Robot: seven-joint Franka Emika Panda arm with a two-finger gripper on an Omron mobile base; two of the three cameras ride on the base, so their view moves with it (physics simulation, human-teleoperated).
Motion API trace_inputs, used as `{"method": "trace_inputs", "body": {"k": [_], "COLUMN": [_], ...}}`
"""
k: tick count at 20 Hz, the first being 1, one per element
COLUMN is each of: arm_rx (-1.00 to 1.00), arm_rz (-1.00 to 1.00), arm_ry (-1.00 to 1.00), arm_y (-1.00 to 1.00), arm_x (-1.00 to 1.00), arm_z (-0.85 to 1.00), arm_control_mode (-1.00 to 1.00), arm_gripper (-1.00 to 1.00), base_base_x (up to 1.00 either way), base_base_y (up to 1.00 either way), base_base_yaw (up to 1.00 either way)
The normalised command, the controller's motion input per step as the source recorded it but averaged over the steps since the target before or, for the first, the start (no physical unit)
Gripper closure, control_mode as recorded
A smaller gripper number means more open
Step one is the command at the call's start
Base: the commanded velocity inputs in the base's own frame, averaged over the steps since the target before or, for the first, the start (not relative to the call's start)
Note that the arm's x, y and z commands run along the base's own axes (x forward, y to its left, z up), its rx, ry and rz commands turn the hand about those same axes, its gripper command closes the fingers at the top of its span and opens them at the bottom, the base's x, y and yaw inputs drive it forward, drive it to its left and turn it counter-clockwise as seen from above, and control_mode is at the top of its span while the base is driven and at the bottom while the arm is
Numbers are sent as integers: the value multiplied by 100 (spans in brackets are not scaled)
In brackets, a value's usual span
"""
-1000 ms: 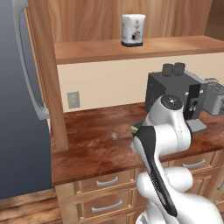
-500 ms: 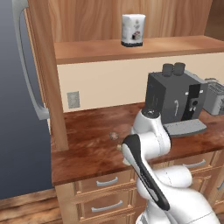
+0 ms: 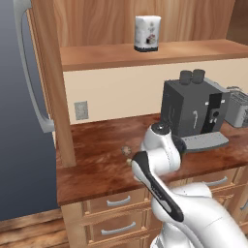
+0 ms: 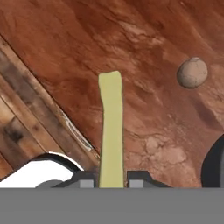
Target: Pick the egg and butter from the fridge and place them by the bowl for mixing.
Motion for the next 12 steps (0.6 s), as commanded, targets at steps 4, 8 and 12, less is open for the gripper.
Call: {"method": "trace_inputs", "body": {"k": [4,8,12], "arm_rx": [0,-2,-5], "arm_rz": [1,0,0], "arm_ry": [0,0,0], "arm_y": [0,3,4], "arm_x": [83,66,53], "arm_z": [-21,-18,-24], "arm_control_mode": [-100,-100,-100], "arm_gripper": [100,100,100], "base_base_x": [0,0,0], "base_base_y": [0,0,0], "base_base_yaw": [0,0,0]}}
